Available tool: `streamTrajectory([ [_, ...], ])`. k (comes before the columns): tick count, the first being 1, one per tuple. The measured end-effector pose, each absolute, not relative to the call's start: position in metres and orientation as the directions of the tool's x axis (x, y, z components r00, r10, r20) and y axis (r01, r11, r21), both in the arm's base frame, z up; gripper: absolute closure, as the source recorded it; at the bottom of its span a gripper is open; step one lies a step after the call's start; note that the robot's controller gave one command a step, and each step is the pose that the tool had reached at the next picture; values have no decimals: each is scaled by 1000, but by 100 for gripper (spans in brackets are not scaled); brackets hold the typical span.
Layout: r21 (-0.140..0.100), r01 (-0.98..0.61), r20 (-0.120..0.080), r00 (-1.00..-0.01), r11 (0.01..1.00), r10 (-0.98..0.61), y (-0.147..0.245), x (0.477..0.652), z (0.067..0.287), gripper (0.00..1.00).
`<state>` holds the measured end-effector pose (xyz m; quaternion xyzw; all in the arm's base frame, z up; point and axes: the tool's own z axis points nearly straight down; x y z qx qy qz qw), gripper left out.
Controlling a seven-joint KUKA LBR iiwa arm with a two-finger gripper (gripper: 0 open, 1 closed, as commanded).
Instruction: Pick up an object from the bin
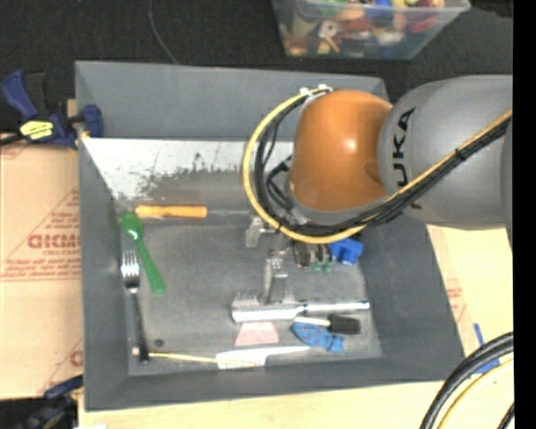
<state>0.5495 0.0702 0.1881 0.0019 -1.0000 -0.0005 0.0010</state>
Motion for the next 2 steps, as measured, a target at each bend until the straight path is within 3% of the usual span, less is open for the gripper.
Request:
streamTrajectory([
  [1,1,-1,-3,-1000,1000,-1,70,551,190,0],
  [2,-1,-285,-5,-959,959,-285,54,516,104,0],
])
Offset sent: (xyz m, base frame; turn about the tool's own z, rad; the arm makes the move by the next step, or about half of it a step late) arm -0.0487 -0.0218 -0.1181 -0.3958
